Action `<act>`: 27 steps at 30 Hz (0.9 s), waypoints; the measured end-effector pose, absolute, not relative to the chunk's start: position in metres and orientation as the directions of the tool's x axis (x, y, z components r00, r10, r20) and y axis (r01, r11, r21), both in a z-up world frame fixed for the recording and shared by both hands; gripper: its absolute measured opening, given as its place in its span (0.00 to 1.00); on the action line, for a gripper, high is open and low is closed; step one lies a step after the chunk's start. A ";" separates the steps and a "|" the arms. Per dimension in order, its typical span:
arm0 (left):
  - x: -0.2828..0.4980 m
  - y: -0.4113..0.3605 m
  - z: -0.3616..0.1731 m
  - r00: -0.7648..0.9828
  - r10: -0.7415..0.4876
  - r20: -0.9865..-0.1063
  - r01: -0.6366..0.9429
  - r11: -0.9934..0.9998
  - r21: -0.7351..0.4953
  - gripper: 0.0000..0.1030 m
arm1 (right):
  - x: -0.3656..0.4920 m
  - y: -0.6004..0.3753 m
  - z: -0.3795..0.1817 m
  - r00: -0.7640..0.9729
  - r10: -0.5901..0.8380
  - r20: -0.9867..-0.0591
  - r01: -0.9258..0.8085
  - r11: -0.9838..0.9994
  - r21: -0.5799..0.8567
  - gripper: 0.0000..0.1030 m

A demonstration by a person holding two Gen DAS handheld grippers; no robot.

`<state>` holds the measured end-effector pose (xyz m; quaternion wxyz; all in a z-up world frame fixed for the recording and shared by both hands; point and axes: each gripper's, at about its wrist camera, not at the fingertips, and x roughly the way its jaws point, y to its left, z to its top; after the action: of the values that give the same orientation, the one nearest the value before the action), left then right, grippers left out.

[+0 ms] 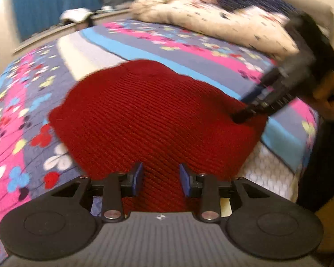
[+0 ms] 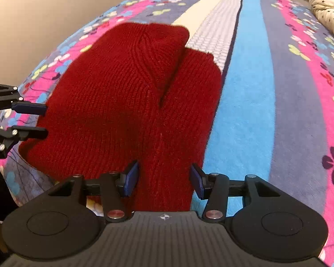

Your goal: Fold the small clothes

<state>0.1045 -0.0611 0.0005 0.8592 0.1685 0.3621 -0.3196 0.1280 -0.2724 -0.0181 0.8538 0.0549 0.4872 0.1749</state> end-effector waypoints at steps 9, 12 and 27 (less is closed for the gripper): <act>0.053 -0.051 0.063 0.740 -0.232 -0.632 0.335 0.941 0.046 0.93 | 0.071 -0.296 0.028 0.703 0.253 -0.665 -0.098 0.960 0.262 0.65; 0.036 -0.055 0.064 0.734 -0.219 -0.643 0.289 0.957 0.003 0.93 | 0.045 -0.292 0.047 0.781 0.218 -0.585 -0.088 0.966 0.244 0.76; 0.021 -0.066 0.013 0.656 -0.153 -0.739 0.144 0.987 -0.076 1.00 | 0.031 -0.268 0.042 0.784 0.138 -0.606 -0.014 0.979 0.204 0.92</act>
<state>0.0210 -0.0662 0.0134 0.9099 -0.0051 0.4068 -0.0815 0.0314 -0.2682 0.0424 0.9396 0.0946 0.3265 0.0404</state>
